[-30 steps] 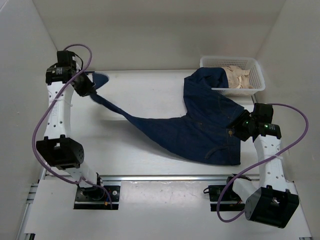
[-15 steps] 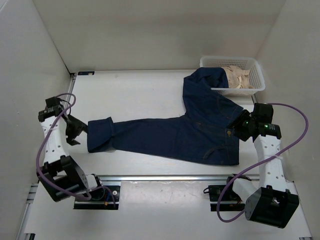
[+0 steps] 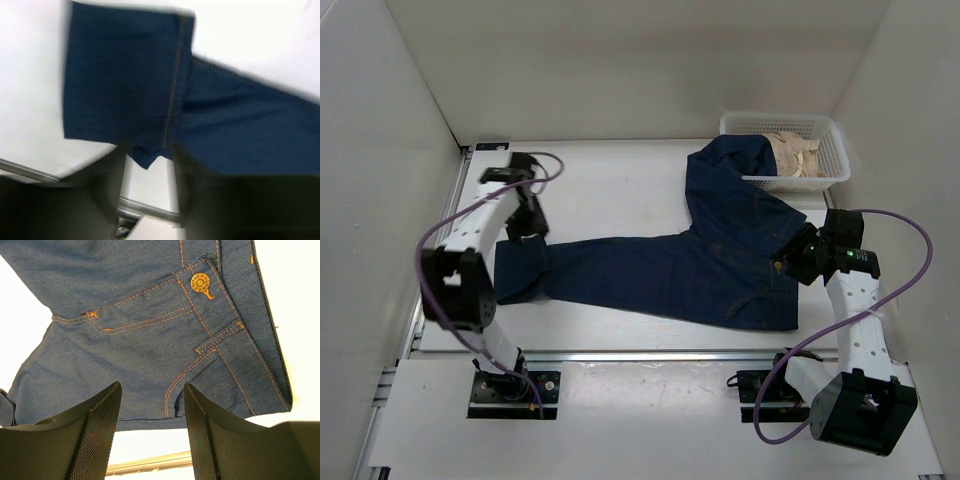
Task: Fold and stack the trousers
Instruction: Flatten the trousers out
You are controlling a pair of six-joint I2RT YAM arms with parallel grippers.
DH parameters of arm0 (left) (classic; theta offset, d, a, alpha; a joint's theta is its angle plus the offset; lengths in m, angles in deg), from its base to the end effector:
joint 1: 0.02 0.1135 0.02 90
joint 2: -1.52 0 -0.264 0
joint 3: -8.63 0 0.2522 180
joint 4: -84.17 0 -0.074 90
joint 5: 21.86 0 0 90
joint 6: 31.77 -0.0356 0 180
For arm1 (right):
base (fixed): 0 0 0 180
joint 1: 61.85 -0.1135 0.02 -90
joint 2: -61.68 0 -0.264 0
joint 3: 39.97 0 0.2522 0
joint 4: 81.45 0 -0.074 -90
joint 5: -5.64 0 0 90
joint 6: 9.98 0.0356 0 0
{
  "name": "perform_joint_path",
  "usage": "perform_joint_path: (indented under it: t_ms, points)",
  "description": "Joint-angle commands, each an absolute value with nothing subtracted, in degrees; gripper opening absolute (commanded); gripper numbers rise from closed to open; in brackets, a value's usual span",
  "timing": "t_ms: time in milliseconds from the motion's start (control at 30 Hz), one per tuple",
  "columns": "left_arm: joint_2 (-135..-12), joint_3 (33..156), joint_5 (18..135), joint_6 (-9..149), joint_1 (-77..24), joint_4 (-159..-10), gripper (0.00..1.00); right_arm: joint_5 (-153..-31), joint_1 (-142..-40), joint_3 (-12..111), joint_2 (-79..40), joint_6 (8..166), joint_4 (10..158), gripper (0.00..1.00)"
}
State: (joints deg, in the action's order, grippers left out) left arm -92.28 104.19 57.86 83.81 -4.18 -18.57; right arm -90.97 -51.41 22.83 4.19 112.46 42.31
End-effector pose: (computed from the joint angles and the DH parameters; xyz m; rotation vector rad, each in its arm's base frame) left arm 0.3165 -0.0167 0.2791 -0.5612 2.7920 0.1546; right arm 0.1956 -0.0319 0.2746 0.8579 2.3234 0.3080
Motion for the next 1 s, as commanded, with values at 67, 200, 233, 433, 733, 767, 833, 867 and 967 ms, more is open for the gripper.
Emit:
perform_joint_path:
  t_ms: [67,200,233,433,733,767,833,867,967]
  points:
    - [-98.23,103.07,51.71,86.08,-14.87,-16.59,0.68,-91.47,-51.39,23.27,4.73,110.87,43.13,0.58]
    - [-100.87,103.60,48.73,88.37,-16.02,-16.07,0.64,-91.47,-51.39,23.27,4.73,110.87,43.13,0.58]
    - [-100.88,103.60,48.72,88.37,-16.02,-16.07,0.63,-91.47,-51.39,23.27,4.73,110.87,43.13,0.58]
    - [-103.95,100.28,46.08,91.01,-16.02,-14.92,0.61,-91.47,-51.39,23.27,4.73,110.87,43.13,0.58]
    - [-105.36,99.03,46.17,91.71,-16.02,-17.03,0.39,-91.47,-51.39,23.80,4.73,110.34,42.60,0.58]
    - [-105.36,99.03,46.17,91.71,-15.49,-17.03,0.23,-91.47,-51.39,23.80,4.73,110.34,42.60,0.58]
    - [-104.75,100.43,44.86,91.71,-14.88,-15.89,0.10,-91.47,-51.39,23.80,4.73,110.34,42.60,0.58]
    - [-104.05,101.05,44.85,92.32,-14.87,-14.58,0.10,-91.47,-51.39,24.32,4.73,110.34,42.60,0.58]
    - [-100.01,104.91,42.58,91.37,-10.76,-12.03,0.10,-91.47,-51.39,24.33,4.73,110.34,42.60,0.58]
